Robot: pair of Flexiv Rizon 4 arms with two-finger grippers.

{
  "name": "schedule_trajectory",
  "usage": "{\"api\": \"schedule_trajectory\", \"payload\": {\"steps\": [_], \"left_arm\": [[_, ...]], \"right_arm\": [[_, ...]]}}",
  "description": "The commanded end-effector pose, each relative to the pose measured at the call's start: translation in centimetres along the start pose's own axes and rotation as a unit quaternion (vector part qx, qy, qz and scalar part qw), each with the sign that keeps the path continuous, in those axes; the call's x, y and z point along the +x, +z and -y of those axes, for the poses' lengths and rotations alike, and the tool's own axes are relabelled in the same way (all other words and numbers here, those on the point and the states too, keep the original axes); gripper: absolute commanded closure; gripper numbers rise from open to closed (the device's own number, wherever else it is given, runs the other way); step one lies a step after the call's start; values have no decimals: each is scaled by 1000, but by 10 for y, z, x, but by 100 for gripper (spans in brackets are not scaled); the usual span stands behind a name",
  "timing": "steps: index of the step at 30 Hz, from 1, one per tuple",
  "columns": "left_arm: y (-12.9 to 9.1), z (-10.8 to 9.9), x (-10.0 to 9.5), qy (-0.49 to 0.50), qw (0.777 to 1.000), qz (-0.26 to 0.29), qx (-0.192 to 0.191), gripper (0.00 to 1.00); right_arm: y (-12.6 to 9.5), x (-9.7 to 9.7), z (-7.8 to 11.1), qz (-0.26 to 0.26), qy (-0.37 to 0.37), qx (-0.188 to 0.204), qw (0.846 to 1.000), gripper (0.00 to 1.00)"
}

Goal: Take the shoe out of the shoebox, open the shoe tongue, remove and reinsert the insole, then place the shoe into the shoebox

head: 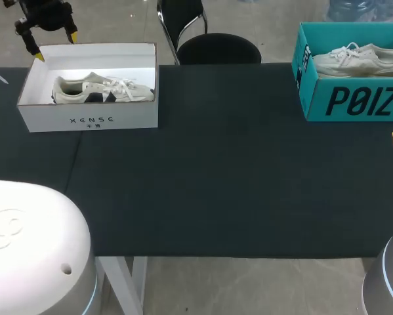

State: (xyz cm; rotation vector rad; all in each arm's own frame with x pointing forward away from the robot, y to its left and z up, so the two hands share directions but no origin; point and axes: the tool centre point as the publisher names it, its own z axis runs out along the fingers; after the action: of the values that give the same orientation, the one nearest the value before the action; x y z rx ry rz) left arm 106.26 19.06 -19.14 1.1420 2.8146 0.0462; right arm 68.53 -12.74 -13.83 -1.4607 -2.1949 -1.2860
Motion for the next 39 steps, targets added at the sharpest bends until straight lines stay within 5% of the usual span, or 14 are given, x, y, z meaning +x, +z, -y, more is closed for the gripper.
{"api": "schedule_trajectory", "payload": {"steps": [1,9,32,39], "left_arm": [[-13,37,12,-74,996,6,42,0],[-23,37,10,-109,994,-3,7,0],[-23,37,10,-109,994,-3,7,0],[-23,37,10,-109,994,-3,7,0]], "right_arm": [[-3,6,10,6,0,-8,1000,0],[-3,6,10,6,0,-8,1000,0],[-3,6,10,6,0,-8,1000,0],[-59,-69,-30,164,18,87,982,0]]}}
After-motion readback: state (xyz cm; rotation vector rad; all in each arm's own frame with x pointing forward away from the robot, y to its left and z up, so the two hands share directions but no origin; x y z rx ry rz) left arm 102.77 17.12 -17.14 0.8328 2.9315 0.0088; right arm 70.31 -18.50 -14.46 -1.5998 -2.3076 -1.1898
